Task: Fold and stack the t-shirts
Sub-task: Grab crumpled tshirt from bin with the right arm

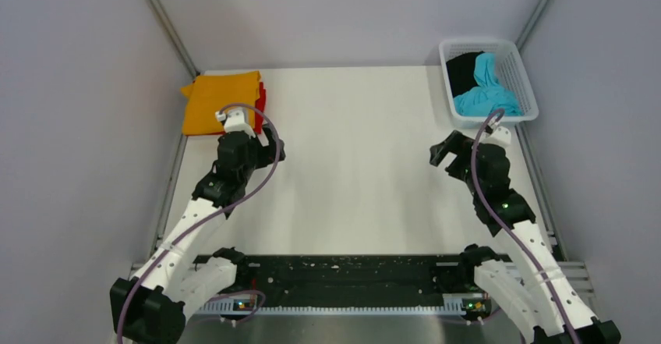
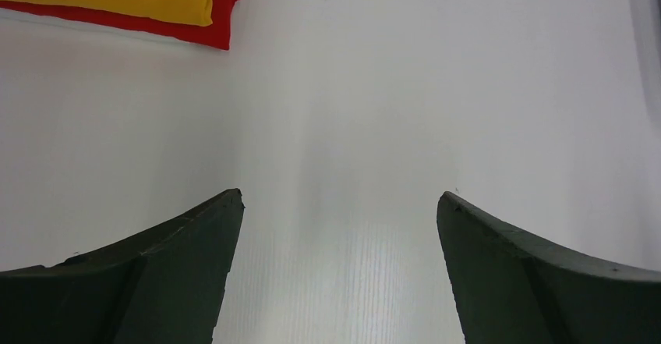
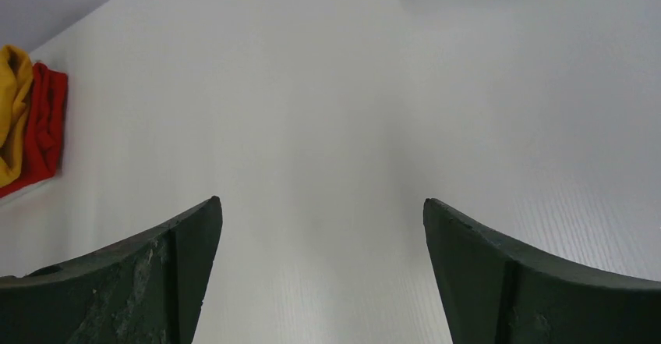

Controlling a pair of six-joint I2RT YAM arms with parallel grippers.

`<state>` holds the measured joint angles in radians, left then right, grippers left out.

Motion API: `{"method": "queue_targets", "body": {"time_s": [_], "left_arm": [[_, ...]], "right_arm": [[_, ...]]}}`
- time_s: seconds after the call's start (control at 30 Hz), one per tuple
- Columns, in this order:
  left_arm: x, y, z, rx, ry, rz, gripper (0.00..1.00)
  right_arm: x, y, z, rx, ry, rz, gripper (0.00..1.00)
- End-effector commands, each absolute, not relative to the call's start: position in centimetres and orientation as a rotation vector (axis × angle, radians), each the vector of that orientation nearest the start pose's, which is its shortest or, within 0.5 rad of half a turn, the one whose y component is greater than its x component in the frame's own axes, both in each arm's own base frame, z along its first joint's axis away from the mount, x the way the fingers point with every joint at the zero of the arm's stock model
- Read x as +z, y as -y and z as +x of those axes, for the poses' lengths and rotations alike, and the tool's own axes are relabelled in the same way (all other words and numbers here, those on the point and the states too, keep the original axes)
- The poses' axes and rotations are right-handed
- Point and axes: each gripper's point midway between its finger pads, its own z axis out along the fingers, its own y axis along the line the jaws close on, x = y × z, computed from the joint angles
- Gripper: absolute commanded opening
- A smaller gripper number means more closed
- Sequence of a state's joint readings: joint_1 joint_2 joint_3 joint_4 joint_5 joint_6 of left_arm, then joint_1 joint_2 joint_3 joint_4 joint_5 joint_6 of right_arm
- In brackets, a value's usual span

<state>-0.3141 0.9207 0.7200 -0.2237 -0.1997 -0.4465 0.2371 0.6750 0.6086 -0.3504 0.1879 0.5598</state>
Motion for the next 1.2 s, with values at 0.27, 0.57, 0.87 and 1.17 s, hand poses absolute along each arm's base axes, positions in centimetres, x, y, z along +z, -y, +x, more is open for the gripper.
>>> {"method": "queue_targets", "body": {"time_s": [0.27,0.57,0.87,1.17], "left_arm": [[22.4,8.1,34.0,-0.251,-1.906,-0.271,0.99],[21.8,6.7,34.9,-0.185,-1.895,-0.410,0.99],[21.0,5.6,35.5,-0.125,-1.899,-0.529,0.99],[19.9,6.1,35.9,-0.148,-1.932,-0.574,0.99]], "right_arm": [[28.5,-1.9,35.2,0.031,-1.777,0.458,0.99],[27.7,5.5,48.4,-0.054,-1.918,0.578,0.98],[17.2,14.3,57.3,-0.030,-2.174,0.707,0.93],[11.4,17.4,59.0,-0.124,-2.238,0.724,0.83]]}}
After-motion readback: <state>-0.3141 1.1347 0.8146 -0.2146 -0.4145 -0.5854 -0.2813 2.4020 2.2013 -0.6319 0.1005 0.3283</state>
